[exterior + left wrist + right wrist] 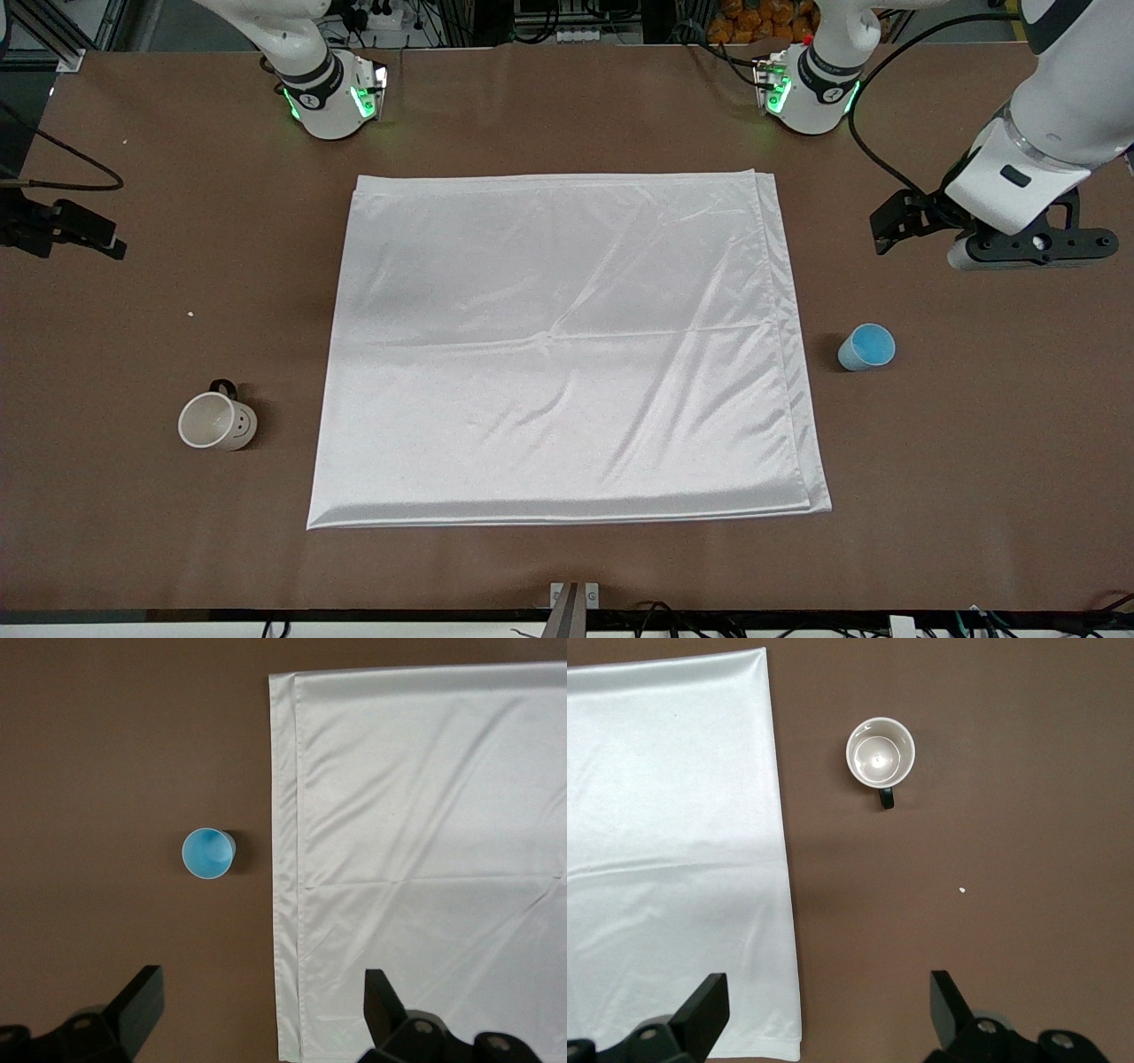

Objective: Place blue cup into white mug on cloth

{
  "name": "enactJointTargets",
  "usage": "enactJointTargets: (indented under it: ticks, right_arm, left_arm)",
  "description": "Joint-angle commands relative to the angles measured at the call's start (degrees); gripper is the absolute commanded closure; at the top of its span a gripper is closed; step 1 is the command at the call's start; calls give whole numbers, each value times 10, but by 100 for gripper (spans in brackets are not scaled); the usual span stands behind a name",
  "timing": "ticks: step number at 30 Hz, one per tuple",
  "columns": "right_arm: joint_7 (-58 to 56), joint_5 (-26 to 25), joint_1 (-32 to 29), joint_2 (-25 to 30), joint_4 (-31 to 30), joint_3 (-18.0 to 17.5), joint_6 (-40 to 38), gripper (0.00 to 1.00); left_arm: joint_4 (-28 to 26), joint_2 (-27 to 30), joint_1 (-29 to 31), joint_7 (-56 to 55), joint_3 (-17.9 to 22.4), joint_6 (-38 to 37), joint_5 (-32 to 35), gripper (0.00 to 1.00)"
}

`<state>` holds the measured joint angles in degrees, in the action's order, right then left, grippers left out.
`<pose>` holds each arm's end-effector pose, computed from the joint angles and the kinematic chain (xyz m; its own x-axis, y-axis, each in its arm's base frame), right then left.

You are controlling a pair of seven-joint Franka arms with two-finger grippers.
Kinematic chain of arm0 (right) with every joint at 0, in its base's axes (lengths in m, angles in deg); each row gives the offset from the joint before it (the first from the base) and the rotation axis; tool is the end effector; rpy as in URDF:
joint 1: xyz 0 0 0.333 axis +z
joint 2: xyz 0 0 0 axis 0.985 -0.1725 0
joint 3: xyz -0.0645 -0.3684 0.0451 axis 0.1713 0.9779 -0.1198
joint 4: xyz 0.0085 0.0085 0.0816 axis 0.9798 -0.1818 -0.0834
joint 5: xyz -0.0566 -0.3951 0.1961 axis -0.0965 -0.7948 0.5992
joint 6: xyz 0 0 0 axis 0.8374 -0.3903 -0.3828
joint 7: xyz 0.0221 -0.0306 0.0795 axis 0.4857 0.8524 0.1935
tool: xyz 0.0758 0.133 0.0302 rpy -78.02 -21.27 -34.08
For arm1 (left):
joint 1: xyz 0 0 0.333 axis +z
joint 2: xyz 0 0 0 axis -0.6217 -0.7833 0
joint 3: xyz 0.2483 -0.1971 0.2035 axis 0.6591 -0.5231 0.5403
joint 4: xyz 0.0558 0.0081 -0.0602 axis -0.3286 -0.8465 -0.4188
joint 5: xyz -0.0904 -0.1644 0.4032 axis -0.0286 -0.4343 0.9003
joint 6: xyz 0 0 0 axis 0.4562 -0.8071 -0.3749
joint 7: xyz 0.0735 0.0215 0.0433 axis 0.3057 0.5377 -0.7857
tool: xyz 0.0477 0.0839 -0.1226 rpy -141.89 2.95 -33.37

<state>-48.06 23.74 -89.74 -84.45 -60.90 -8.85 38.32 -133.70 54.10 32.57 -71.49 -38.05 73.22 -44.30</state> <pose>0.6124 -0.0579 0.6146 0.9984 -0.0511 -0.0240 -0.0517 -0.9984 -0.0229 0.6140 -0.1457 0.6254 0.9999 -0.0016 0.0168 -0.0012 -0.9997 -0.0243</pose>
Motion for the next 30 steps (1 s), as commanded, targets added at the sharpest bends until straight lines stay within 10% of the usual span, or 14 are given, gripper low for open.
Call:
enactJointTargets:
  ticks: [1,30]
  right_arm:
    - [14,-1,5,5,18,-2,-4,0]
    - [-6,-10,-4,-40,20,-7,4,0]
  left_arm:
    - [1,0,-1,-7,-3,5,16,0]
    - [-6,-28,12,-3,-2,26,9,0]
